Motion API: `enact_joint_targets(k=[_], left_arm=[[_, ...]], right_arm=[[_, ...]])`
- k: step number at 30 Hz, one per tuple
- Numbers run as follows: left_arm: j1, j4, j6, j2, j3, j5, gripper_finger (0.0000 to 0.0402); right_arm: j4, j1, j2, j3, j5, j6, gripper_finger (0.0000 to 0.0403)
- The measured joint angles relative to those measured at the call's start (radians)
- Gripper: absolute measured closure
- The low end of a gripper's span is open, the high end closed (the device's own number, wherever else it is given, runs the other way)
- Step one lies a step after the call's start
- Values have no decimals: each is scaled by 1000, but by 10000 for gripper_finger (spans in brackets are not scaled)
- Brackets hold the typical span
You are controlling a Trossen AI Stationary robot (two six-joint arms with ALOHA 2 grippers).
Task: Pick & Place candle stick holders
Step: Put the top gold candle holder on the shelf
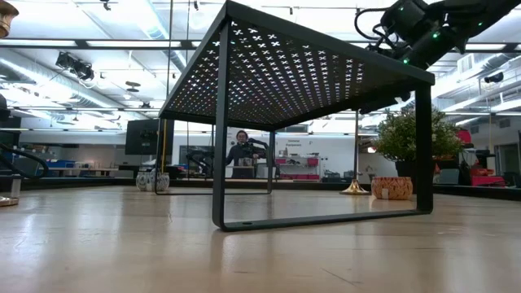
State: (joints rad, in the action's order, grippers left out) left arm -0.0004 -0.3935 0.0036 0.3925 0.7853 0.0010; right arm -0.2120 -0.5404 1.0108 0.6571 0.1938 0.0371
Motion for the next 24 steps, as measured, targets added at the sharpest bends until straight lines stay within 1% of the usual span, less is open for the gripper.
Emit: enact_joint_targets(k=[11, 15, 24], left_arm=[[0, 0, 0, 0, 0, 0, 356], [0, 0, 0, 0, 0, 0, 356], [0, 0, 0, 0, 0, 0, 356]], right_arm=[[45, -2, 25, 0, 1, 0, 155], [45, -2, 25, 0, 1, 0, 171], [44, -2, 25, 0, 1, 4, 225]])
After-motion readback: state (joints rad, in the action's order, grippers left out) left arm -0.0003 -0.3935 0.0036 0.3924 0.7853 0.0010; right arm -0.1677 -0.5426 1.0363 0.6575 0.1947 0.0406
